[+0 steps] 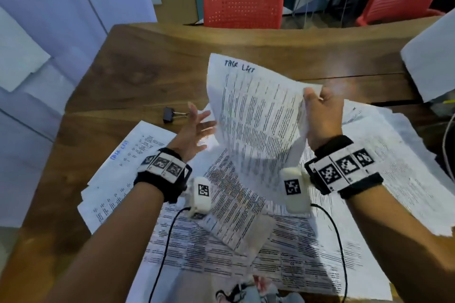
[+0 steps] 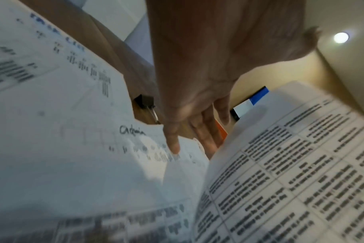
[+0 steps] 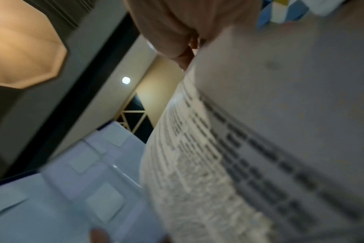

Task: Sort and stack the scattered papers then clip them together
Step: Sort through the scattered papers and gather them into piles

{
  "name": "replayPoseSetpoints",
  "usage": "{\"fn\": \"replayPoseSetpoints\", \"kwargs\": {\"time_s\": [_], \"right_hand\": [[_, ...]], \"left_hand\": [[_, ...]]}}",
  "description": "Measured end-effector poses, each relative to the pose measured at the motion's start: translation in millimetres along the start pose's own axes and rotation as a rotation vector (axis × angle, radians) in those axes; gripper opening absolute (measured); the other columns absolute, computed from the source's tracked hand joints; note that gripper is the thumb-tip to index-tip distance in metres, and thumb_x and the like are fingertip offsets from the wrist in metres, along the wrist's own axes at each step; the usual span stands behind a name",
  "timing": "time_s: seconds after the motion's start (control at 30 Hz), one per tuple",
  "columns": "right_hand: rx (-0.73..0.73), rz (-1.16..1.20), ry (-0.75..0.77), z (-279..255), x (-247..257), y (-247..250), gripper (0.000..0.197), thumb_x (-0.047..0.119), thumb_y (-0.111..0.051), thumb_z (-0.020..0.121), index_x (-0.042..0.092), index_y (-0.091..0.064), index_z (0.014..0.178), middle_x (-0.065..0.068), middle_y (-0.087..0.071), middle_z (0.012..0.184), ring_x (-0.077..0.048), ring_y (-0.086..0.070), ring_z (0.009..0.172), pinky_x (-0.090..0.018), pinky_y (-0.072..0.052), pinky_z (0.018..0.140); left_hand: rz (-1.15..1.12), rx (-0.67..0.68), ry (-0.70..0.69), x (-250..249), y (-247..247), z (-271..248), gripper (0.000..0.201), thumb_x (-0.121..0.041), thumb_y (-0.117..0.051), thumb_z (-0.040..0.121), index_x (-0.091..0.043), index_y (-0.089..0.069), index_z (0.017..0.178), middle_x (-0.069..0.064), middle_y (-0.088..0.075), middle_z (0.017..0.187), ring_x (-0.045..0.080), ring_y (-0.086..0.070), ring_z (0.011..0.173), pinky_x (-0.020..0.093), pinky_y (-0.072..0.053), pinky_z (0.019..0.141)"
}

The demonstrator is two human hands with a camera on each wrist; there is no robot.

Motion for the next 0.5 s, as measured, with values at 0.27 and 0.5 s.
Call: {"fn": "replayPoseSetpoints", "kwargs": {"time_s": [0.27, 0.5], "right_hand": [[-0.201, -0.611, -0.293, -3.0, -109.5, 24.7, 0.03, 0.014, -0.044, 0.094, 0.0, -0.052, 0.07, -0.015, -0.049, 0.072, -0.023, -0.044, 0.079, -0.026, -0.037, 0.058], [-0.061, -0.557, -0.444, -32.4, -136.3, 10.5, 0.043, 0.02, -0.056, 0.086, -0.004, -0.045, 0.12, -0.021, -0.053, 0.115, -0.023, -0.057, 0.109, -0.038, -0.049, 0.091]], "left_hand": [[0.557, 0.086, -0.016, 19.3, 5.1, 32.9, 0.077, -0.057, -0.076, 0.056, -0.005, -0.056, 0.109, -0.001, -0.065, 0.104, 0.008, -0.061, 0.094, 0.015, -0.047, 0.082], [1.07, -0.306, 0.108, 60.4, 4.0, 49.4, 0.035, -0.028, -0.063, 0.081, -0.003, -0.055, 0.104, 0.018, -0.039, 0.13, 0.036, -0.034, 0.126, 0.042, -0.037, 0.1]]}}
Point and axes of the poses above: each hand's wrist, its own z-axis towards the middle knuckle, its own y-axis out of the back of the hand, x = y × z, the point moved 3 cm from there along z, towards the middle knuckle
